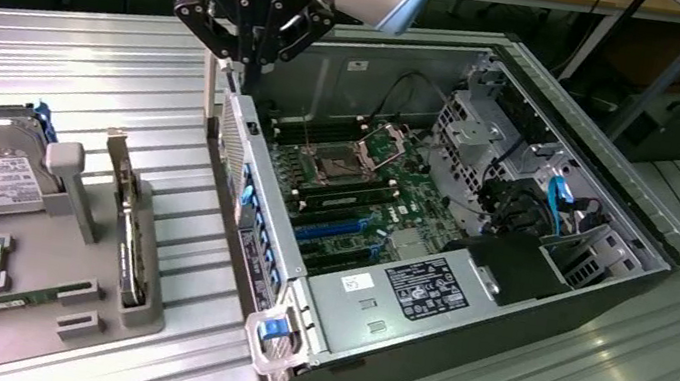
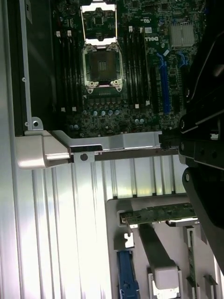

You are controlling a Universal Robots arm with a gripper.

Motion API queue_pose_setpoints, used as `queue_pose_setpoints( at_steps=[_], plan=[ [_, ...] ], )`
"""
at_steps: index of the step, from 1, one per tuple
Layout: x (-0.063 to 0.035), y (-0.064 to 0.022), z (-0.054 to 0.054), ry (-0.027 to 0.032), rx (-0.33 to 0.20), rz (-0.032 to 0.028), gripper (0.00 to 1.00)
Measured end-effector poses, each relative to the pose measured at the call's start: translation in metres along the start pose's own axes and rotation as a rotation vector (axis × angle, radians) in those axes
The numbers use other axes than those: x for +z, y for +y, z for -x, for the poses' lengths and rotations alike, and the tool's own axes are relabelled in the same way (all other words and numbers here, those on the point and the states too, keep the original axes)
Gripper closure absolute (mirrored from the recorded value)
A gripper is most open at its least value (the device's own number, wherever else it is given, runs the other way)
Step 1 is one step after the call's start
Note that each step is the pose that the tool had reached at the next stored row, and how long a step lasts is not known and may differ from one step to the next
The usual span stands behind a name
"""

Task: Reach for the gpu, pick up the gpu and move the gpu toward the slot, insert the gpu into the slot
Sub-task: 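Reach for the gpu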

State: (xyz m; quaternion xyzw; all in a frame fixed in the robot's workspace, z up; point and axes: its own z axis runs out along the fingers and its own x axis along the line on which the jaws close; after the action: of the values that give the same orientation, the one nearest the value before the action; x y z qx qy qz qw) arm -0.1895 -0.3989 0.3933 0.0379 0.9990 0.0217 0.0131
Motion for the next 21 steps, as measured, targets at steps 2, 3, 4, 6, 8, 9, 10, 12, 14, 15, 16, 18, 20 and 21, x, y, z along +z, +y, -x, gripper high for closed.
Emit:
queue_pose_setpoints(
  at_steps=[2, 3, 4, 6, 8, 9, 10, 12, 14, 15, 16, 18, 20, 21],
  plan=[
    [-0.0001, -0.0001, -0.002, 0.0, 0.0, 0.0, 0.89],
    [-0.0001, -0.0002, -0.003, 0.0001, 0.0, -0.0001, 0.89],
    [-0.0002, -0.0003, -0.004, 0.0001, 0.0, -0.0001, 0.89],
    [-0.0002, -0.0004, -0.005, 0.0001, 0.0, -0.0001, 0.89],
    [-0.0002, -0.0005, -0.007, 0.0001, 0.0, -0.0001, 0.89],
    [-0.0003, -0.0006, -0.008, 0.0001, 0.0, -0.0001, 0.89],
    [-0.0003, -0.0006, -0.009, 0.0001, 0.0, -0.0001, 0.89],
    [-0.0003, -0.0008, -0.011, 0.0, 0.0, 0.0, 0.89],
    [-0.0004, -0.0009, -0.012, 0.0001, 0.0, 0.0, 0.89],
    [-0.0004, -0.001, -0.013, 0.0001, 0.0, -0.0001, 0.89],
    [-0.0005, -0.001, -0.014, 0.0001, 0.0, -0.0001, 0.89],
    [-0.0005, -0.0012, -0.016, 0.0001, 0.0, -0.0001, 0.89],
    [-0.0005, -0.0013, -0.018, 0.0001, 0.0, -0.0001, 0.89],
    [-0.0005, -0.0014, -0.019, 0.0001, 0.0, 0.0, 0.89]
  ],
)
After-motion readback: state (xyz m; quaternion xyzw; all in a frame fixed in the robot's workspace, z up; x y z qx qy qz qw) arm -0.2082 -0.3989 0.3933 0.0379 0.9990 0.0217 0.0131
